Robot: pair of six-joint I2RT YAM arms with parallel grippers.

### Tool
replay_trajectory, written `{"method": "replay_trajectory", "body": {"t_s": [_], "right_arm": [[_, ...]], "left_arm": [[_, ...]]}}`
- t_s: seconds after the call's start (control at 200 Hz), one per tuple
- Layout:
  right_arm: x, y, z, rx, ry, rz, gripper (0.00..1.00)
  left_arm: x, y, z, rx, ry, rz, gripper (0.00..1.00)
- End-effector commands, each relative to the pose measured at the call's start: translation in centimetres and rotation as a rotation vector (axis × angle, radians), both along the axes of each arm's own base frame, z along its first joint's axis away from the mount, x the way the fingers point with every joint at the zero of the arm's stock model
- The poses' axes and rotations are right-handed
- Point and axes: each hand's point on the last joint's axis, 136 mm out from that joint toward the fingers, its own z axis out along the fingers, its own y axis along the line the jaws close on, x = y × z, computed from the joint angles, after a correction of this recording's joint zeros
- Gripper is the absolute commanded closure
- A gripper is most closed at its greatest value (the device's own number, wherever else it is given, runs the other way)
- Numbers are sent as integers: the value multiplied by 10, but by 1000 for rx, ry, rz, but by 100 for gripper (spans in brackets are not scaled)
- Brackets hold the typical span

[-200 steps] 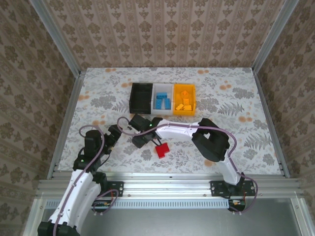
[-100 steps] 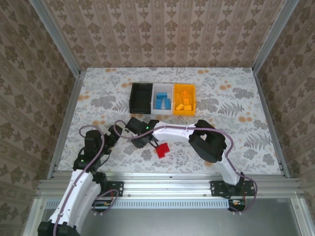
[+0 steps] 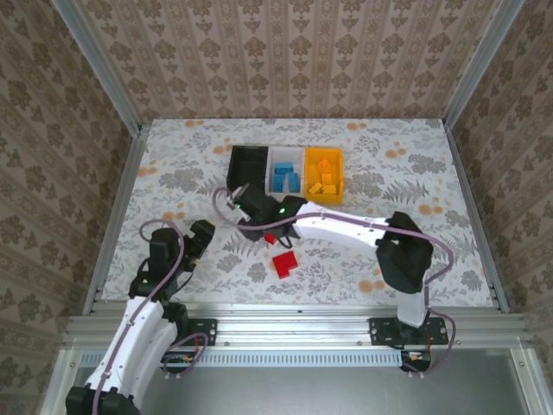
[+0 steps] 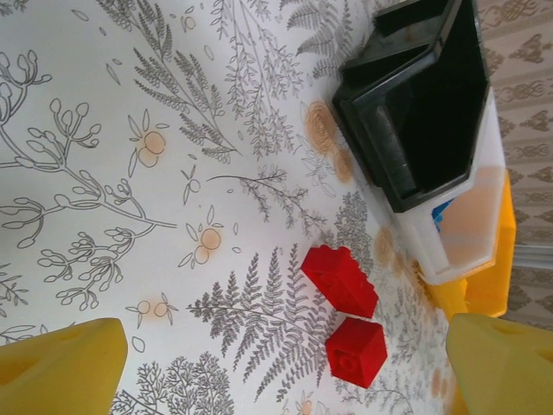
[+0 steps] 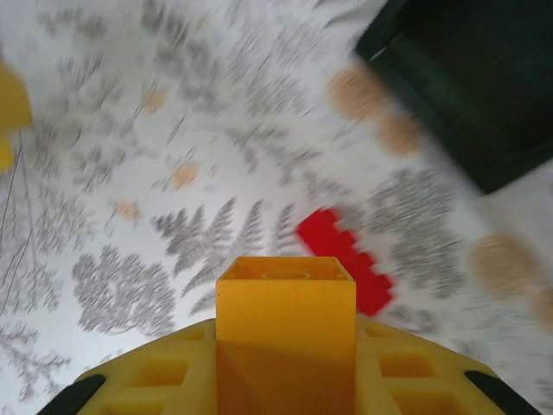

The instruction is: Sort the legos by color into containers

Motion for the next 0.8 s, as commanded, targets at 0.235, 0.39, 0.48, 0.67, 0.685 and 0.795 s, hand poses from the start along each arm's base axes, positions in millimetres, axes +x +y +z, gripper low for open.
{"method": "replay_trajectory", "body": {"t_s": [0.235, 0.39, 0.48, 0.67, 0.685, 0.795], "right_arm": [[120, -160, 29, -30, -99, -433, 78], [149, -197, 15, -33, -61, -531, 77], [160, -203, 3, -38, -26, -543, 75], [173, -213, -20, -42, 9, -574, 69], [174, -213, -21, -40, 12, -575, 68], [180, -217, -30, -32, 34, -583, 60]], "left_arm": [[26, -49, 26, 163, -31, -195, 5], [40, -77, 25, 285, 3, -344, 17], [48, -86, 17, 386, 44, -420, 22], [61, -95, -10, 538, 153, -533, 33], [62, -96, -11, 545, 157, -535, 34], [70, -101, -18, 590, 182, -564, 34]]}}
